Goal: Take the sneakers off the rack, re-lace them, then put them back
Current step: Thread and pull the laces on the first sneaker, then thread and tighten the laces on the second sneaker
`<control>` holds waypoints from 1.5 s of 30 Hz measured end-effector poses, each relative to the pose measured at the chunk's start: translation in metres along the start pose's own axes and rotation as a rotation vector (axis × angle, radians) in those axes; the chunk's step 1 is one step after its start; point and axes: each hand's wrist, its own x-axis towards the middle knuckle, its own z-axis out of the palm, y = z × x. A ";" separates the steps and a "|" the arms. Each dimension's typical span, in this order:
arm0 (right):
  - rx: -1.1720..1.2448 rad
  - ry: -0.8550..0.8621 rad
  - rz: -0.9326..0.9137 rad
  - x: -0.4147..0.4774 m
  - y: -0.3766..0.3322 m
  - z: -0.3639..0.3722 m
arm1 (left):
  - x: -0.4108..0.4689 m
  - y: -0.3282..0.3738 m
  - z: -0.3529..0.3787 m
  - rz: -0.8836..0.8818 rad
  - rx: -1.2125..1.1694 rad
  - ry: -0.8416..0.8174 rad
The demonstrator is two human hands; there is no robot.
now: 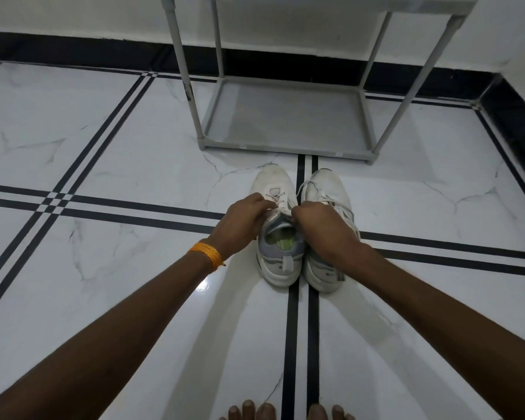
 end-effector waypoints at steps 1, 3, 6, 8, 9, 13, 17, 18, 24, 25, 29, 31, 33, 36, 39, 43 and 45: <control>0.015 0.009 0.012 -0.001 -0.001 0.001 | -0.001 0.000 0.001 -0.025 -0.006 -0.006; 0.038 0.018 0.035 -0.002 -0.003 0.001 | -0.002 0.001 0.003 -0.036 0.045 -0.033; -0.001 -0.013 0.032 -0.002 -0.006 -0.002 | -0.008 0.006 0.001 0.055 0.274 -0.019; -0.061 -0.049 0.013 0.000 -0.005 -0.006 | -0.013 0.002 -0.003 0.145 0.370 -0.038; -0.087 -0.058 0.010 -0.001 -0.004 -0.007 | -0.015 -0.002 -0.004 0.181 0.405 -0.045; -0.115 -0.086 0.006 -0.005 -0.004 -0.007 | -0.016 -0.012 -0.009 0.250 0.469 -0.075; -0.137 -0.101 -0.015 -0.002 -0.007 -0.008 | -0.017 -0.016 -0.009 0.240 0.461 -0.061; -0.128 -0.104 -0.013 -0.001 -0.007 -0.007 | -0.018 -0.017 -0.009 0.235 0.452 -0.057; 0.028 -0.142 0.056 0.011 -0.024 -0.005 | -0.021 -0.029 -0.020 0.187 0.399 -0.075; 0.044 -0.135 0.059 0.015 -0.027 -0.002 | -0.022 -0.033 -0.022 0.172 0.398 -0.080; 0.113 -0.083 0.068 0.026 -0.035 0.013 | -0.023 -0.040 -0.031 0.118 0.404 -0.080; 0.207 -0.065 0.082 0.026 -0.033 0.015 | -0.020 -0.038 -0.034 0.078 0.396 -0.072; 0.346 -0.021 0.115 0.021 -0.026 0.008 | -0.013 -0.030 -0.037 0.012 0.364 -0.015; 0.656 0.079 0.284 0.008 -0.008 -0.014 | 0.003 -0.011 -0.044 -0.091 0.178 0.156; 0.798 0.084 0.385 -0.004 0.015 -0.029 | 0.021 0.011 -0.038 -0.120 0.033 0.171; 0.656 0.136 0.489 -0.015 0.044 -0.034 | 0.036 0.037 -0.013 -0.025 -0.089 0.023; 0.601 0.080 0.541 -0.024 0.061 -0.035 | 0.045 0.053 0.001 0.026 -0.169 -0.066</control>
